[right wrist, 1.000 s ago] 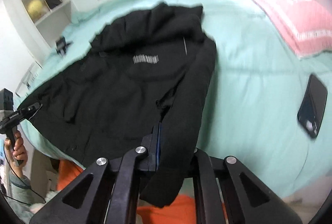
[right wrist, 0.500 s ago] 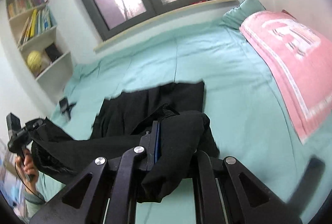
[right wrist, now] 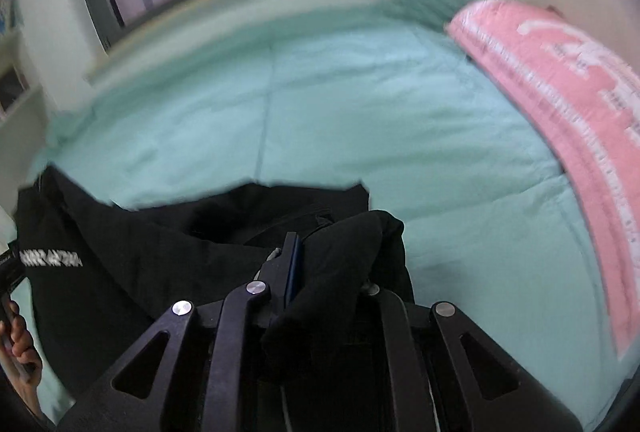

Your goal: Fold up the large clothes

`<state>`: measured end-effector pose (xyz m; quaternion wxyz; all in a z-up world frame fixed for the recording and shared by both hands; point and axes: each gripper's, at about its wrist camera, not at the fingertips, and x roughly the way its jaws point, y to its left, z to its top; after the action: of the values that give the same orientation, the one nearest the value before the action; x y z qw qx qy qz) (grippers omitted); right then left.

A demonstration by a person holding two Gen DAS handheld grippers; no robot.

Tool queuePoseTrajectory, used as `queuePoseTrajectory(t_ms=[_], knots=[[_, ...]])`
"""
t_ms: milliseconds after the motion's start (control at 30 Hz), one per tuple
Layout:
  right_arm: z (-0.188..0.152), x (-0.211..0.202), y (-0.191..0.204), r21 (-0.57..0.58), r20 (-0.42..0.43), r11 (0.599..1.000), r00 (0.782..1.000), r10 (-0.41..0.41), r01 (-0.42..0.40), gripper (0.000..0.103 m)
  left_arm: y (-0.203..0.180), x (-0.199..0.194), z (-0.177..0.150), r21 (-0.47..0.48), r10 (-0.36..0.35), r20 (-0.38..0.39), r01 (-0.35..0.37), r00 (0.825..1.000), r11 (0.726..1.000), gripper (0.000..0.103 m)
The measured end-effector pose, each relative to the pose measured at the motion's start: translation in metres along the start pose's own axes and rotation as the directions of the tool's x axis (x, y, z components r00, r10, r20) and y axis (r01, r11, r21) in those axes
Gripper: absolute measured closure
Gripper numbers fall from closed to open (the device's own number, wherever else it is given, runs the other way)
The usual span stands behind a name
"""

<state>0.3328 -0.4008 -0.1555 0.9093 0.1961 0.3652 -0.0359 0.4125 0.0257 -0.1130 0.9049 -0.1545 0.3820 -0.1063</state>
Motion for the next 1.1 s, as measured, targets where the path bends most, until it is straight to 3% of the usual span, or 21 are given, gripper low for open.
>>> queuePoseTrajectory(t_ms=[100, 267, 367, 500, 567, 600, 633, 667, 700, 733, 767, 833, 900, 1100], knots=[[-0.015, 0.052, -0.003, 0.005, -0.093, 1.000, 0.996, 0.013, -0.013, 0.088, 0.004, 0.041, -0.014, 0.028, 0.056, -0.067, -0.054, 0.996, 0.998, 0.077], [-0.034, 0.064, -0.011, 0.030, -0.007, 0.999, 0.999, 0.041, -0.040, 0.088, -0.014, 0.052, -0.032, 0.134, 0.165, 0.015, -0.165, 0.986, 0.977, 0.077], [-0.035, 0.063, -0.013, 0.035, -0.009, 0.998, 0.998, 0.057, -0.056, 0.087, -0.012, 0.052, -0.030, 0.134, 0.165, 0.016, -0.166, 0.986, 0.977, 0.077], [-0.030, 0.041, -0.027, 0.056, -0.054, 0.987, 0.986, 0.155, -0.152, 0.079, -0.006, 0.031, -0.025, 0.130, 0.094, -0.002, -0.093, 0.996, 0.987, 0.075], [-0.028, 0.009, -0.041, 0.067, -0.035, 0.972, 0.973, 0.226, -0.224, 0.071, -0.006, 0.002, -0.022, 0.167, 0.030, -0.003, -0.029, 1.000, 0.986, 0.072], [-0.030, -0.008, -0.046, 0.067, -0.021, 0.963, 0.965, 0.263, -0.261, 0.063, -0.008, -0.010, -0.021, 0.186, -0.005, 0.005, 0.004, 1.000, 0.983, 0.067], [-0.031, -0.021, -0.051, 0.062, -0.010, 0.954, 0.955, 0.295, -0.294, 0.057, -0.008, -0.028, -0.021, 0.212, -0.051, 0.013, 0.047, 0.999, 0.976, 0.056], [-0.033, -0.041, -0.057, 0.043, 0.009, 0.941, 0.942, 0.336, -0.336, 0.055, -0.007, -0.046, -0.021, 0.237, -0.104, 0.017, 0.097, 0.994, 0.967, 0.049], [-0.034, -0.053, -0.060, 0.027, 0.025, 0.937, 0.938, 0.346, -0.347, 0.051, -0.005, -0.067, -0.020, 0.256, -0.160, 0.021, 0.149, 0.987, 0.955, 0.033], [-0.036, -0.069, -0.064, 0.003, 0.052, 0.938, 0.936, 0.347, -0.348, 0.049, -0.002, -0.086, -0.019, 0.265, -0.197, 0.037, 0.181, 0.980, 0.947, 0.020], [-0.036, -0.080, -0.066, -0.014, 0.070, 0.938, 0.936, 0.345, -0.345, 0.048, 0.002, -0.106, -0.018, 0.273, -0.232, 0.070, 0.205, 0.970, 0.940, 0.020], [-0.037, -0.097, -0.069, -0.039, 0.117, 0.941, 0.933, 0.339, -0.337, 0.026, 0.008, -0.129, -0.017, 0.286, -0.257, 0.129, 0.213, 0.958, 0.934, 0.020], [-0.034, -0.097, -0.063, -0.060, 0.155, 0.955, 0.942, 0.297, -0.291, 0.015, 0.011, -0.134, -0.011, 0.281, -0.227, 0.159, 0.176, 0.961, 0.944, 0.019], [-0.019, -0.045, -0.039, -0.186, 0.090, 0.970, 0.980, 0.176, -0.157, 0.015, 0.028, -0.060, 0.010, 0.188, -0.128, 0.016, 0.123, 0.992, 0.974, 0.019]])
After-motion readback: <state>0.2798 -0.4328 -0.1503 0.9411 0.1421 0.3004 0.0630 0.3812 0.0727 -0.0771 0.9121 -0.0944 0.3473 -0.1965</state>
